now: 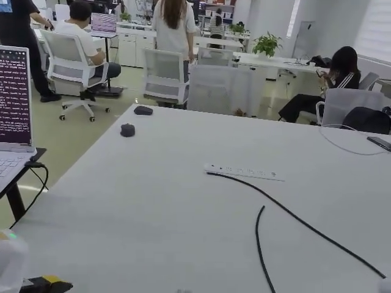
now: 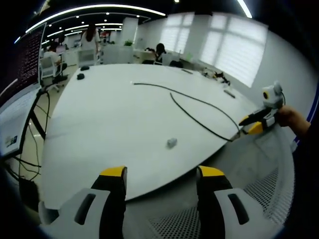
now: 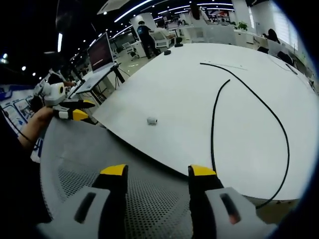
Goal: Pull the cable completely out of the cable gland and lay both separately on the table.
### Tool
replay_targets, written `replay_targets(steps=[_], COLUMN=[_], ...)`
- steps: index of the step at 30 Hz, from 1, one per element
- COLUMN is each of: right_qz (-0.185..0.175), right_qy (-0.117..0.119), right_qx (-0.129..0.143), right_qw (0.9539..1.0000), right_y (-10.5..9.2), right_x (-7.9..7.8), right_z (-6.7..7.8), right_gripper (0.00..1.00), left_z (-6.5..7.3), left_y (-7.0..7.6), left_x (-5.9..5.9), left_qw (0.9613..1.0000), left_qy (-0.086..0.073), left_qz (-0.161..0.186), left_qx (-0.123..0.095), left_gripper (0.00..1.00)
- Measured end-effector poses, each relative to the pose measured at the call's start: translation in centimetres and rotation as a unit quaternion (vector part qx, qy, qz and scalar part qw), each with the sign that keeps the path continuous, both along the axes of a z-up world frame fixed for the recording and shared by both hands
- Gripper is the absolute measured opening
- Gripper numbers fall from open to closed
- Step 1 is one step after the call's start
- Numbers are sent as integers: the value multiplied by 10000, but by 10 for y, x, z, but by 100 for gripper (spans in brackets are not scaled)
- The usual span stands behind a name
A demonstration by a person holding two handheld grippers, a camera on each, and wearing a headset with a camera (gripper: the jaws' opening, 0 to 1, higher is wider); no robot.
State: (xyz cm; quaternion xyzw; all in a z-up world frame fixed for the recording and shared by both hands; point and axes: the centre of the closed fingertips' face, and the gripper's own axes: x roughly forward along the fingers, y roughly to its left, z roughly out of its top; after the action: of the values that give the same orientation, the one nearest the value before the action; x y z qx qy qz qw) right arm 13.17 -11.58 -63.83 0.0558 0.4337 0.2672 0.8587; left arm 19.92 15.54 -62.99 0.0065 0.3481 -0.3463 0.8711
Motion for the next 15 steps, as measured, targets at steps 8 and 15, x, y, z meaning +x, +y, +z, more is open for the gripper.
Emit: replay_targets(steps=[8,15], right_qz=[-108,-131], right_qy=[28,137], right_qx=[-20,-104], right_qw=[9999,9998], right_y=[-1,-1], right_x=[1,1], right_z=[-3,-9], right_gripper=[52,51], left_z=[-3,-4], left_y=[-7,-7], left_x=[-5,-6], left_qw=[9999,9998], left_qy=[79,82], left_qz=[-134,-187], left_qx=[-36,43], left_gripper=[57,58])
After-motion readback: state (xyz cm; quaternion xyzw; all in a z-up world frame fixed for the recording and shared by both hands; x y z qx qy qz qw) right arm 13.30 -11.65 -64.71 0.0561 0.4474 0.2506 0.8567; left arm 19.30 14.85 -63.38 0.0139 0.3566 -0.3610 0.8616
